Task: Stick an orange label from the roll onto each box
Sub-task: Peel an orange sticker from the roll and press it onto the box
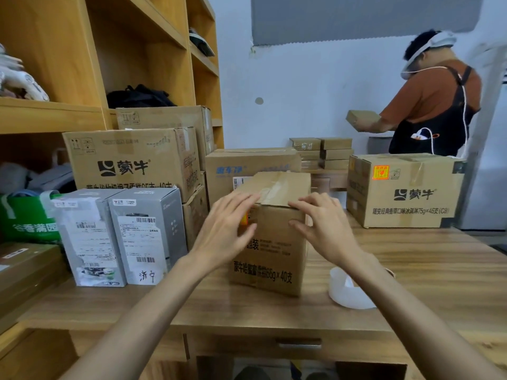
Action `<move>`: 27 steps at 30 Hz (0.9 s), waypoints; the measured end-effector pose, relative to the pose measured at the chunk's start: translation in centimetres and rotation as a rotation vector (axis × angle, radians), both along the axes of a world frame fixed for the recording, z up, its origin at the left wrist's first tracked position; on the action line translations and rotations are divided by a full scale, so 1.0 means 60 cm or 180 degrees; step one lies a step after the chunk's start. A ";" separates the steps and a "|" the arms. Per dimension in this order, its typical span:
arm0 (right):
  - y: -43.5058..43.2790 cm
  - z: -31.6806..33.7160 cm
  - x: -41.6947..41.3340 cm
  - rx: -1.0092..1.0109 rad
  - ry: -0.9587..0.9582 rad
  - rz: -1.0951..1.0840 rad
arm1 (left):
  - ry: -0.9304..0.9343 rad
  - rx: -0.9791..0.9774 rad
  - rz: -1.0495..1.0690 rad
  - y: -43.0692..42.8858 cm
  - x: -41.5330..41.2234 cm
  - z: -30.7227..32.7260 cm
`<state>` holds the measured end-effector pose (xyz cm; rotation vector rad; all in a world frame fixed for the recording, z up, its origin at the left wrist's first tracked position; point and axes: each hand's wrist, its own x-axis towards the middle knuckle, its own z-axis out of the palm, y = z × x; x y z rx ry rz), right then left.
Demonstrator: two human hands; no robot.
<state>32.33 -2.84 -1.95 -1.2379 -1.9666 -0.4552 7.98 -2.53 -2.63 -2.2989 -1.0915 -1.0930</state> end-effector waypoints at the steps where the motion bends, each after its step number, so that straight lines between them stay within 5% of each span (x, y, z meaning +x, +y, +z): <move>1: -0.006 -0.002 -0.013 0.0074 0.0067 0.0017 | 0.0041 0.0001 -0.0013 -0.007 0.012 -0.001; 9: -0.041 0.035 -0.028 -0.0503 0.0931 0.0988 | -0.0093 -0.0104 0.0379 -0.010 -0.001 -0.008; 17: 0.015 -0.010 0.089 -0.0642 0.1785 -0.0192 | -0.0975 -0.1132 0.0306 -0.009 -0.064 -0.029; 27: 0.063 -0.085 0.104 -0.2070 0.2194 0.0287 | -0.2203 -0.1962 0.0142 -0.010 -0.053 -0.074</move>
